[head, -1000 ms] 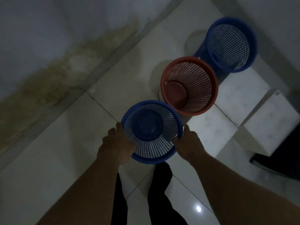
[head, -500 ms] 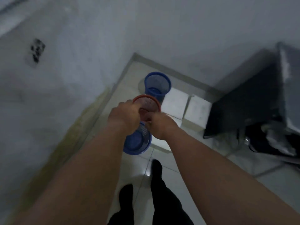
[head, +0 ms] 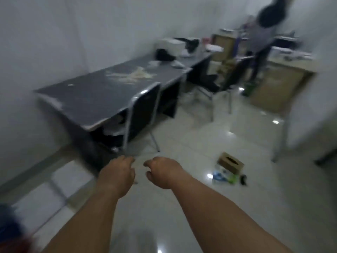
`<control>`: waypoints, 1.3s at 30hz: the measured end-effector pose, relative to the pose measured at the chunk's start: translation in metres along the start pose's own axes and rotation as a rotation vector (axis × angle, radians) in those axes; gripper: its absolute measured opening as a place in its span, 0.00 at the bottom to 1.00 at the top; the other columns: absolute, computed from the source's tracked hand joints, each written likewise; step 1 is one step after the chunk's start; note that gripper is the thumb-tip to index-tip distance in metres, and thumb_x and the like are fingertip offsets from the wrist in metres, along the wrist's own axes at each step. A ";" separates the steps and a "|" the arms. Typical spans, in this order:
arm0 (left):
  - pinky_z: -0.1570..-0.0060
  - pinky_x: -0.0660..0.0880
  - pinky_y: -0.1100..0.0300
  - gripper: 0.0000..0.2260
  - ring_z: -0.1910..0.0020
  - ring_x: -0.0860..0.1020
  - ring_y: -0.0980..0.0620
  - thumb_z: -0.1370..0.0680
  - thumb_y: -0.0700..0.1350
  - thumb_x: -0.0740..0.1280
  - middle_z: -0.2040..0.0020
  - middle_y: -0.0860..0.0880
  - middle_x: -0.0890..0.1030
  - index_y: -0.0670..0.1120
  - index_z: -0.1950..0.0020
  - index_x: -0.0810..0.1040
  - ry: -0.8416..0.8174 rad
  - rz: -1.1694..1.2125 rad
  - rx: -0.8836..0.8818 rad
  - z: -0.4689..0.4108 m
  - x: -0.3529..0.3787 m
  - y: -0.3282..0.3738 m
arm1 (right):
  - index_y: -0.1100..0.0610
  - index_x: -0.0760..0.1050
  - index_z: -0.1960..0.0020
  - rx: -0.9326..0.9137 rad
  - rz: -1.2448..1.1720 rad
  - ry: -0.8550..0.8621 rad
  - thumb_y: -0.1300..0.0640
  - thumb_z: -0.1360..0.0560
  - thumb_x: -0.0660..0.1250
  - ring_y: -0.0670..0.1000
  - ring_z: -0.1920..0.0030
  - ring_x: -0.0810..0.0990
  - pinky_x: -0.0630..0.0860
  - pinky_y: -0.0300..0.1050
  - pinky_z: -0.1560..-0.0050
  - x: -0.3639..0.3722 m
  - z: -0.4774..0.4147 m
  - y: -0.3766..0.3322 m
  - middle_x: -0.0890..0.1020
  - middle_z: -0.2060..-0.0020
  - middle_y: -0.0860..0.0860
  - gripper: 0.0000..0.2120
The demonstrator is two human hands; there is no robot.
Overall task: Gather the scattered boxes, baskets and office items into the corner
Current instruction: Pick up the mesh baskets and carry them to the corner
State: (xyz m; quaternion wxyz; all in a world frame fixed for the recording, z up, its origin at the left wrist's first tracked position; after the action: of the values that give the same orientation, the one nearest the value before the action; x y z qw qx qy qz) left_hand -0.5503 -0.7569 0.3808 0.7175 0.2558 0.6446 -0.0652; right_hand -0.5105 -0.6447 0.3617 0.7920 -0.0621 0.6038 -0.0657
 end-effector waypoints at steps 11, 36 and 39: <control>0.46 0.73 0.56 0.16 0.40 0.75 0.49 0.20 0.50 0.60 0.37 0.50 0.75 0.53 0.33 0.73 -0.272 0.008 0.898 0.042 0.172 0.561 | 0.50 0.68 0.29 0.916 -0.204 0.035 0.48 0.20 0.57 0.59 0.37 0.74 0.73 0.52 0.41 0.013 0.358 0.459 0.73 0.33 0.56 0.21; 0.44 0.77 0.54 0.19 0.44 0.78 0.50 0.22 0.56 0.61 0.40 0.50 0.79 0.51 0.33 0.73 -0.752 -0.447 1.811 0.220 0.431 0.956 | 0.53 0.77 0.41 1.935 -1.139 0.387 0.48 0.20 0.58 0.52 0.48 0.78 0.77 0.46 0.46 0.247 0.697 0.630 0.80 0.44 0.53 0.15; 0.45 0.77 0.55 0.18 0.45 0.78 0.49 0.22 0.56 0.60 0.41 0.49 0.79 0.50 0.35 0.73 -0.806 -0.524 1.827 0.258 0.472 0.974 | 0.53 0.75 0.35 1.966 -1.197 0.449 0.48 0.19 0.57 0.53 0.43 0.77 0.75 0.45 0.42 0.279 0.732 0.646 0.78 0.40 0.53 0.17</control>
State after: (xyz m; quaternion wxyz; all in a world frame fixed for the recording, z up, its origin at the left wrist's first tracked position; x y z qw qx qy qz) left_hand 0.1676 0.0765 0.2144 0.3756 0.5141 0.0962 -0.7651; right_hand 0.2872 -0.0456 0.1746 0.2179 0.3155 0.2940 -0.8755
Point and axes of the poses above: each hand's wrist, its own z-axis away from the middle knuckle, its own x-axis out of the palm, y = z × x, the point moved 10 cm from there along -z, towards the middle knuckle
